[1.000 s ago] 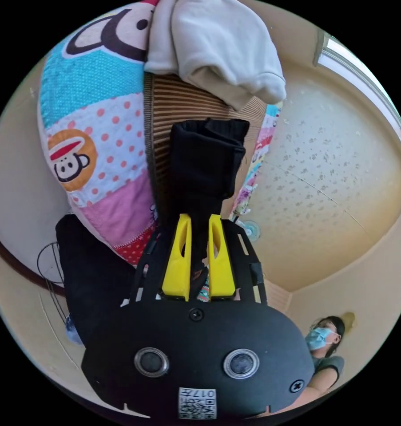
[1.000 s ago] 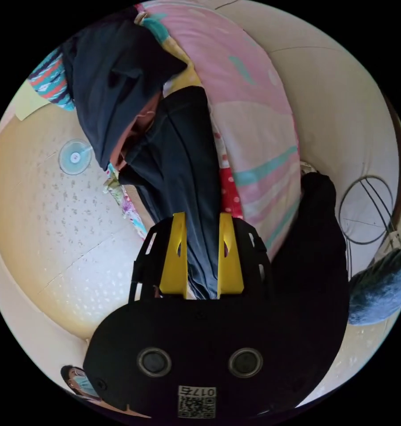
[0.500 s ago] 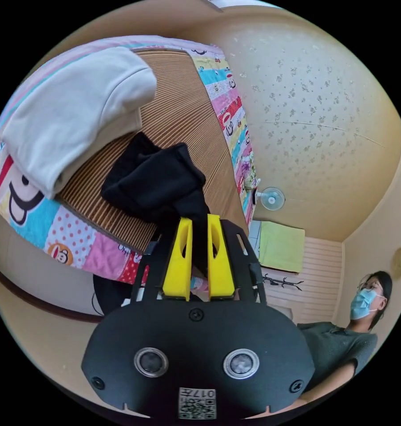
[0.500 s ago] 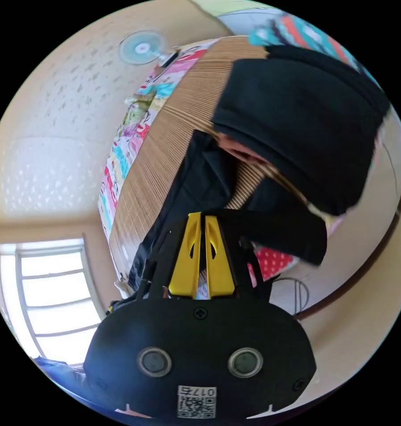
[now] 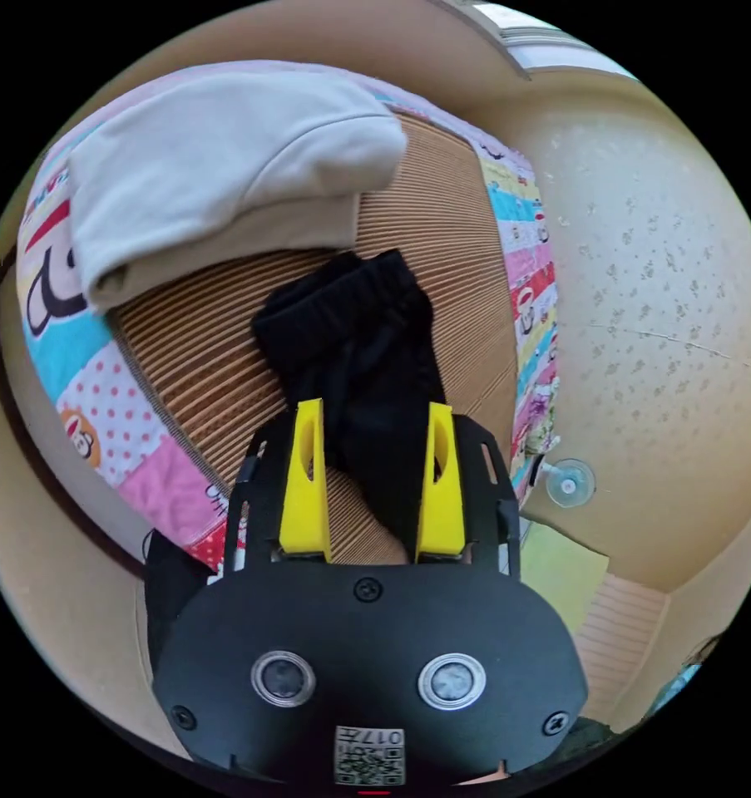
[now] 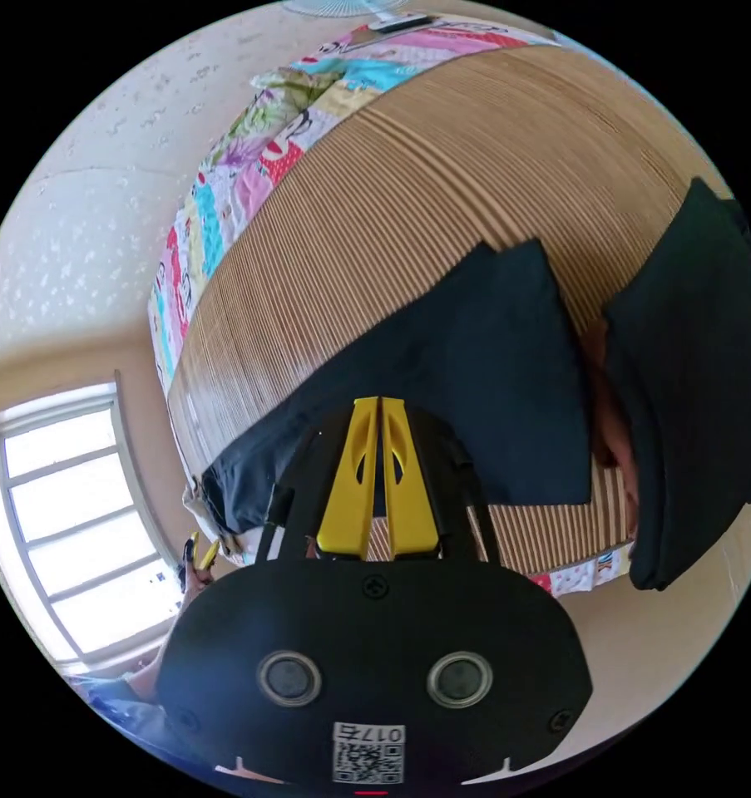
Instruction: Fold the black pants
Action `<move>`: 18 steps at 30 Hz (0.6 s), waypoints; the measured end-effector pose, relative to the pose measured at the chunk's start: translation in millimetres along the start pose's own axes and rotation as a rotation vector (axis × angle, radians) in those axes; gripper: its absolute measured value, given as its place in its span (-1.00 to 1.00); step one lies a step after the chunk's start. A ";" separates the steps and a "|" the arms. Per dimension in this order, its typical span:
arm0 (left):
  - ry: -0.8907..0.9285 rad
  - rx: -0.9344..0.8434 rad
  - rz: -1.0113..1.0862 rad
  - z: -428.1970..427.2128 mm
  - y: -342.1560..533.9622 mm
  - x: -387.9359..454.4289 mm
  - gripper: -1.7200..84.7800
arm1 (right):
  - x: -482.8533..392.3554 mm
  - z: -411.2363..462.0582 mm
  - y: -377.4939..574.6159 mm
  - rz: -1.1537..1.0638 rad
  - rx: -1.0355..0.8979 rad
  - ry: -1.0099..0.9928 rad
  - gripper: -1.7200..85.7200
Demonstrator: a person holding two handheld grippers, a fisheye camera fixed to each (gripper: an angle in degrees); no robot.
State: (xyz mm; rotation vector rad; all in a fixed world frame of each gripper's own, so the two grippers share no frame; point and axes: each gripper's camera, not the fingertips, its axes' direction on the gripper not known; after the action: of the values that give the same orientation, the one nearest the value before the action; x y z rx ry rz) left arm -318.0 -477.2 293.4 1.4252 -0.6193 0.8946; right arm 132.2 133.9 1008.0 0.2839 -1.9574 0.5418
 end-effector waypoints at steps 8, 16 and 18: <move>0.074 -0.004 -0.162 35.4 -7.3 -73.1 -0.46 | 94.4 23.1 131.6 0.137 -0.086 -0.299 -0.95; 0.614 -0.119 -0.084 62.7 -59.2 -46.0 -0.84 | 144.7 3.5 228.4 0.389 0.005 -0.379 -0.95; 0.697 -0.259 0.166 46.3 -70.0 -0.3 -0.87 | 149.4 -1.0 234.3 0.415 0.009 -0.394 -0.95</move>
State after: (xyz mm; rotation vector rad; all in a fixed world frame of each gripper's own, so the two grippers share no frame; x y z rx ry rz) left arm -253.9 -517.7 257.5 0.7585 -0.3043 1.3037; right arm -32.0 344.4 1085.3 -0.0194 -2.4166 0.8090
